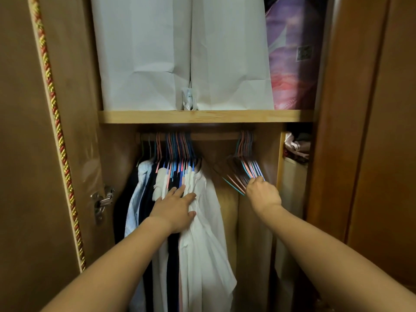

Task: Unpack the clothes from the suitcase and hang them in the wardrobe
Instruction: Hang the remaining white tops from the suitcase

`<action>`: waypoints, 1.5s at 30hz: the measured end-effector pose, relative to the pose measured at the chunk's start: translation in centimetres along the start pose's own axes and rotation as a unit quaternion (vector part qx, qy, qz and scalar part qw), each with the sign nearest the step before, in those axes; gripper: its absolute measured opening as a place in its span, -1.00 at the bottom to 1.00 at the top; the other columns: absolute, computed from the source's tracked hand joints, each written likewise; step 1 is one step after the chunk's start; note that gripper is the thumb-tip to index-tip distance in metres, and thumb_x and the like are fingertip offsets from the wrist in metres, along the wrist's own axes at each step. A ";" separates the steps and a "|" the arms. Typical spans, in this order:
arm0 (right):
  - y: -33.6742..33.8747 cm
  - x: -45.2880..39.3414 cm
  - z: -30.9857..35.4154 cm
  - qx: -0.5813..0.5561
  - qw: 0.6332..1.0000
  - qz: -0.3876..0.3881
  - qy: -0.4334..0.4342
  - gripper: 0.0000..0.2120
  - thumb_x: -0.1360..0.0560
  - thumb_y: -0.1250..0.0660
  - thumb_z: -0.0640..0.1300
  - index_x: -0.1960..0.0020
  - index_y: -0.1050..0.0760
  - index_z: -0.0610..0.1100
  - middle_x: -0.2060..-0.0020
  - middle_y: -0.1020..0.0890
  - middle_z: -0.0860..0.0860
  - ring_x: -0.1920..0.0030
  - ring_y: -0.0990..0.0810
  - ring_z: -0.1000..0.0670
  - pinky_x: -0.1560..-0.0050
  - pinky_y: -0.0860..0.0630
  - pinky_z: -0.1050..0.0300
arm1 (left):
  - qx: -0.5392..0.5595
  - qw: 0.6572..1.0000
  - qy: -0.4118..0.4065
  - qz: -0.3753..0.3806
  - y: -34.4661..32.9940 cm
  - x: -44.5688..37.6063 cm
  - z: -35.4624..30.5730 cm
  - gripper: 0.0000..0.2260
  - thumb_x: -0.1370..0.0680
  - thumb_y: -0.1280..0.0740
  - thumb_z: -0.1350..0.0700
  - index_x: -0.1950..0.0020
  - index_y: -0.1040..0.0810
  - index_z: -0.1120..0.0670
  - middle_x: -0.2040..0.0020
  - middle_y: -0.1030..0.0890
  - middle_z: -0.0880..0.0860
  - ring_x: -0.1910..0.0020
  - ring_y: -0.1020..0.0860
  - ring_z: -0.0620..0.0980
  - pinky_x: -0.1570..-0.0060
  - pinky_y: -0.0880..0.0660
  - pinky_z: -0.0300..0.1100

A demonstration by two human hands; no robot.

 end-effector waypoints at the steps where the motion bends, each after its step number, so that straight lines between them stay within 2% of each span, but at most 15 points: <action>1: 0.4 -0.1 0.0 -0.030 1.000 -0.002 -0.007 -0.73 -0.60 -0.12 -0.33 -0.28 -0.39 -0.29 -0.13 -0.57 -0.17 -0.04 -0.66 -0.17 0.10 -0.61 0.01 | -0.002 1.000 0.001 0.005 0.0 -0.1 0.0 -0.45 -0.65 -0.16 -0.19 -0.61 -0.09 -0.17 -0.66 0.05 0.02 -0.63 0.05 0.10 -0.50 -0.20 0.19; 6: 2.7 -0.1 0.2 -0.151 0.987 -0.027 -0.046 -0.65 -0.57 -0.13 -0.38 -0.35 -0.30 -0.28 -0.09 -0.65 -0.19 -0.09 -0.64 -0.25 -0.01 -0.56 -0.09 | -0.024 0.999 0.030 -0.001 0.6 -0.5 -1.3 -0.52 -0.65 -0.17 -0.13 -0.56 -0.22 -0.12 -0.62 -0.11 0.06 -0.59 -0.10 0.11 -0.37 -0.34 0.17; 9: 3.4 1.2 0.4 -0.215 0.973 -0.045 -0.071 -0.68 -0.57 -0.10 -0.41 -0.30 -0.34 -0.26 -0.07 -0.65 -0.21 -0.07 -0.64 -0.27 -0.02 -0.54 -0.12 | -0.074 0.988 0.066 -0.116 -0.2 -0.6 -2.9 -0.62 -0.63 -0.17 -0.09 -0.41 -0.43 -0.01 -0.45 -0.33 0.13 -0.45 -0.27 0.19 -0.41 -0.24 0.18; 12: 2.8 2.9 0.8 -0.279 0.951 -0.098 -0.091 -0.79 -0.61 -0.11 -0.32 -0.21 -0.40 -0.21 0.05 -0.67 -0.19 0.03 -0.66 -0.28 0.07 -0.56 -0.13 | -0.096 0.960 -0.022 -0.260 -1.4 -0.9 -5.1 -0.68 -0.52 -0.30 0.03 -0.21 -0.60 0.11 -0.43 -0.41 0.24 -0.46 -0.28 0.30 -0.48 -0.14 0.25; 17: -2.3 12.9 0.4 -0.336 0.908 -0.209 -0.137 -0.72 -0.61 -0.12 0.01 -0.02 -0.56 -0.09 0.43 -0.60 -0.09 0.44 -0.60 -0.20 0.49 -0.46 -0.03 | 0.251 0.887 -0.113 -0.370 -5.2 1.1 -9.8 -0.53 -0.42 -0.32 0.21 -0.35 -0.50 0.15 -0.39 -0.37 0.21 -0.37 -0.39 0.24 -0.40 -0.35 0.08; 20: -7.3 25.8 -0.2 -0.354 0.905 -0.159 -0.175 -0.75 -0.64 -0.14 0.02 -0.06 -0.56 -0.04 0.32 -0.62 0.01 0.31 -0.62 -0.04 0.35 -0.49 0.04 | 0.404 0.844 -0.122 -0.331 -11.9 4.3 -13.0 -0.53 -0.50 -0.25 0.21 -0.41 -0.43 0.25 -0.39 -0.33 0.27 -0.41 -0.35 0.24 -0.47 -0.27 -0.01; 23: -11.1 39.6 -1.2 -0.408 0.878 -0.074 -0.239 -0.74 -0.67 -0.09 0.03 -0.13 -0.52 -0.03 0.22 -0.65 0.02 0.22 -0.60 0.01 0.24 -0.49 0.13 | 0.438 0.859 -0.131 -0.233 -20.0 9.2 -16.8 -0.48 -0.50 -0.29 0.24 -0.47 -0.37 0.25 -0.44 -0.29 0.33 -0.46 -0.27 0.27 -0.50 -0.22 0.05; 26: -12.9 51.5 -2.2 -0.433 0.844 0.016 -0.315 -0.73 -0.68 0.01 0.14 -0.12 -0.43 0.08 0.20 -0.62 0.07 0.24 -0.59 0.03 0.23 -0.44 0.17 | 0.348 0.907 -0.192 -0.142 -26.3 15.4 -20.1 -0.47 -0.56 -0.29 0.11 -0.50 -0.35 0.24 -0.47 -0.30 0.34 -0.47 -0.26 0.32 -0.48 -0.21 0.16; 29: -13.3 61.6 -3.4 -0.423 0.799 0.094 -0.417 -0.66 -0.67 0.05 0.22 -0.03 -0.41 0.08 0.29 -0.59 0.07 0.28 -0.58 0.01 0.24 -0.47 0.09 | 0.222 0.928 -0.295 -0.061 -30.5 21.8 -23.3 -0.57 -0.57 -0.25 -0.01 -0.36 -0.52 0.18 -0.39 -0.41 0.34 -0.38 -0.36 0.38 -0.39 -0.24 0.27; 34: -10.9 77.9 -7.6 -0.454 0.669 0.118 -0.577 -0.83 -0.67 -0.20 -0.06 0.08 -0.48 0.00 0.37 -0.56 0.09 0.35 -0.50 0.15 0.22 -0.49 0.08 | 0.108 0.862 -0.493 0.052 -35.5 31.0 -28.3 -0.68 -0.60 -0.17 -0.08 0.00 -0.66 0.05 0.00 -0.61 0.12 -0.08 -0.56 0.23 -0.23 -0.31 0.27; 37: -8.3 87.5 -10.0 -0.550 0.542 0.163 -0.614 -0.79 -0.62 -0.31 -0.05 0.15 -0.51 -0.12 0.33 -0.60 -0.03 0.27 -0.52 0.12 0.13 -0.47 0.04 | 0.093 0.752 -0.646 0.098 -38.5 35.6 -31.4 -0.69 -0.65 -0.13 -0.07 0.08 -0.62 -0.03 0.25 -0.50 0.02 0.22 -0.55 0.16 0.02 -0.37 0.08; 39: -7.3 92.9 -11.3 -0.609 0.436 0.214 -0.627 -0.67 -0.53 -0.42 0.05 0.06 -0.53 -0.24 0.24 -0.65 -0.08 0.16 -0.58 0.02 -0.06 -0.51 -0.06 | 0.108 0.681 -0.711 0.137 -39.4 38.8 -33.9 -0.87 -0.58 -0.23 -0.03 0.00 -0.55 -0.07 0.24 -0.46 -0.02 0.23 -0.53 0.12 0.12 -0.32 0.01; 41: -6.9 96.0 -12.1 -0.648 0.337 0.280 -0.623 -0.72 -0.53 -0.43 -0.16 -0.16 -0.51 -0.28 0.08 -0.69 -0.15 0.05 -0.64 -0.06 -0.23 -0.51 -0.12 | 0.116 0.621 -0.758 0.164 -39.4 42.3 -36.8 -0.86 -0.52 -0.27 -0.03 -0.03 -0.55 -0.08 0.22 -0.45 -0.05 0.17 -0.47 0.05 0.10 -0.32 -0.03; 43: -7.6 96.7 -12.5 -0.661 0.270 0.321 -0.622 -0.70 -0.57 -0.39 -0.22 -0.27 -0.45 -0.20 0.04 -0.69 -0.19 0.12 -0.66 -0.08 -0.07 -0.59 -0.01 | 0.103 0.559 -0.796 0.207 -39.5 45.6 -39.4 -0.83 -0.48 -0.31 -0.08 -0.04 -0.56 -0.11 0.19 -0.42 -0.09 0.14 -0.45 0.00 0.08 -0.33 -0.08; 45: -9.4 96.1 -13.0 -0.644 0.215 0.276 -0.681 -0.81 -0.61 -0.33 -0.09 -0.16 -0.50 -0.16 0.19 -0.63 -0.16 0.33 -0.58 -0.01 0.26 -0.56 0.13 | 0.074 0.510 -0.819 0.252 -40.5 48.0 -41.8 -0.74 -0.40 -0.43 -0.10 -0.07 -0.53 -0.15 0.14 -0.39 -0.12 0.10 -0.45 -0.03 0.05 -0.34 -0.09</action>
Point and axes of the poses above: each hand's wrist, its own x-axis away from the middle knuckle, its own y-axis out of the back of the hand, z = x × y, the point moved 3 cm from there along -x, towards the middle knuckle
